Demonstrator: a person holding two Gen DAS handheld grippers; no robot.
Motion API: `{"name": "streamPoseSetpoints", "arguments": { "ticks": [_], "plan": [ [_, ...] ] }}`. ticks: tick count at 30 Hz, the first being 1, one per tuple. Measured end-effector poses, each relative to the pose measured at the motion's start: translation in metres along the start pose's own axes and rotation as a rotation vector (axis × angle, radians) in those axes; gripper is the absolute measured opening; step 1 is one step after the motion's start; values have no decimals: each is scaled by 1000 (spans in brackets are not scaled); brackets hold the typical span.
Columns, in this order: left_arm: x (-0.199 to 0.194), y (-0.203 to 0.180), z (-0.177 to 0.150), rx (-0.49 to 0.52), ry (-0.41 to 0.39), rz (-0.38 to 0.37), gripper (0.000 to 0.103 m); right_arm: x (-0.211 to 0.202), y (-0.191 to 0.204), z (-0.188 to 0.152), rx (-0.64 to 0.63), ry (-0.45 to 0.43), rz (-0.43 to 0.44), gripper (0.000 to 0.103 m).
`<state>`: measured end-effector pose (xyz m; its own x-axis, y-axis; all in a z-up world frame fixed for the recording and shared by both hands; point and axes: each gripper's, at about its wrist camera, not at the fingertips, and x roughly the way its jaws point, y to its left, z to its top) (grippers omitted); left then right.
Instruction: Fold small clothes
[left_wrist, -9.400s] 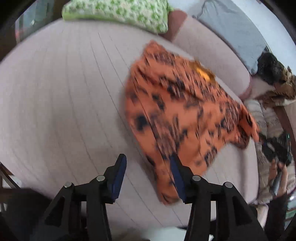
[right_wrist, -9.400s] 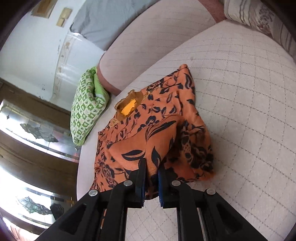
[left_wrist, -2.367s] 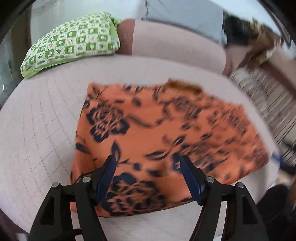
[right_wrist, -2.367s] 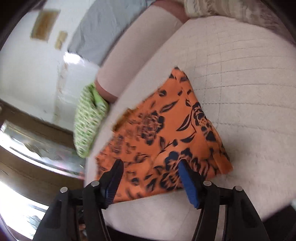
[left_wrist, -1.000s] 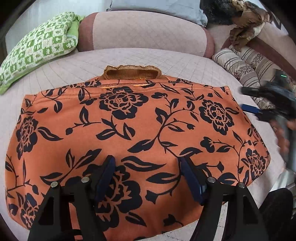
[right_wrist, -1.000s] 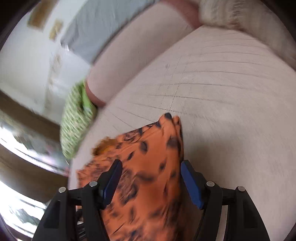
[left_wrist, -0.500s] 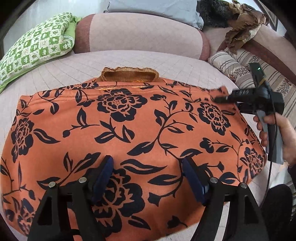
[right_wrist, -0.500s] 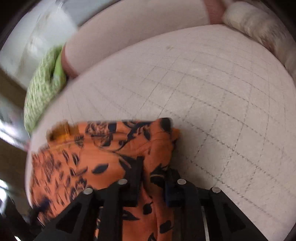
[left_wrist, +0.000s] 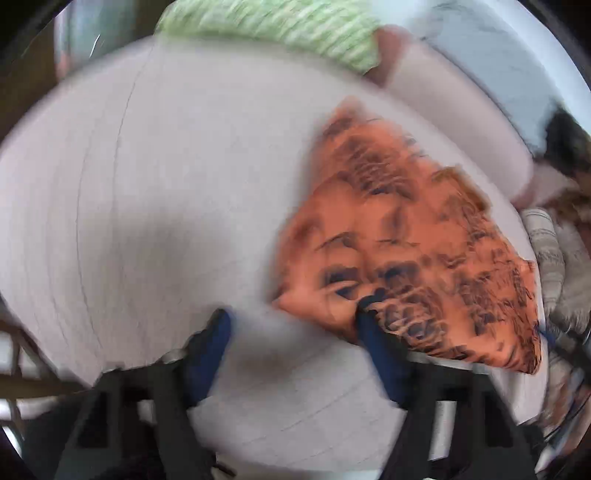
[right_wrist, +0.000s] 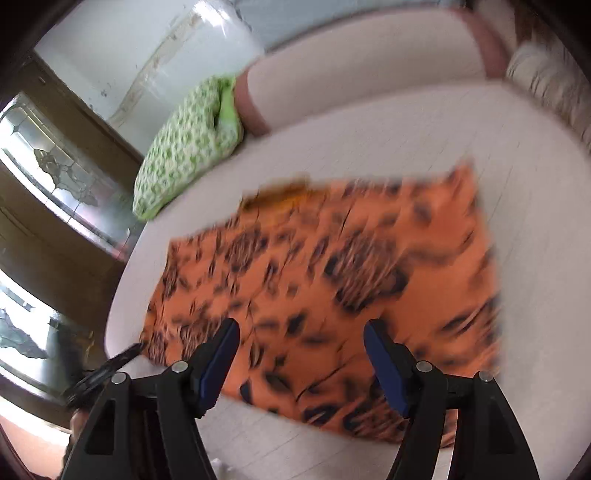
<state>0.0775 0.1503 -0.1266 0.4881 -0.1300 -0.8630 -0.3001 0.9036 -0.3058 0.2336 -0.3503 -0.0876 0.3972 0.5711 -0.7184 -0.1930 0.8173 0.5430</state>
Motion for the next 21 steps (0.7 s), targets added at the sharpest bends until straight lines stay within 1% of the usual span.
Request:
{"name": "streamPoseSetpoints", "arguments": {
  "ticks": [2,3,4,7,8,10,11,12,13,14,15,17,20,21],
  "plan": [
    [-14,3,3,-34,-12,-32,59,32,-22,-19,76,113,-37,75],
    [-21,3,5,-44,-19,-60,58,33,-26,-23,91,100,-34,75],
    [-31,1,7,-31,-52,-86,58,27,-24,-25,90,60,-27,76],
    [-47,-9,14,26,-141,-74,59,20,-18,-23,82,69,-38,76],
    [-47,-13,19,41,-146,-69,59,20,-17,-22,84,71,-39,76],
    [-36,-17,25,50,-132,-19,57,14,-16,-21,75,60,-37,76],
    [-22,-13,27,50,-85,35,50,13,-17,-21,76,59,-40,76],
    [-8,-7,25,31,-32,59,21,11,-22,-20,82,64,-41,76],
    [4,2,22,-7,15,33,18,14,-28,-24,99,76,-36,76],
    [5,6,21,-28,5,12,16,14,-32,-23,110,76,-26,76],
    [2,5,21,-25,0,4,11,18,-33,-22,114,73,-15,76],
    [-2,2,23,-33,-5,-1,10,19,-36,-24,120,60,8,76],
    [2,-2,26,-22,22,-21,11,22,-40,-23,124,58,35,77],
    [-1,-2,28,-24,16,-13,17,22,-41,-23,125,59,41,77]
  ]
}}
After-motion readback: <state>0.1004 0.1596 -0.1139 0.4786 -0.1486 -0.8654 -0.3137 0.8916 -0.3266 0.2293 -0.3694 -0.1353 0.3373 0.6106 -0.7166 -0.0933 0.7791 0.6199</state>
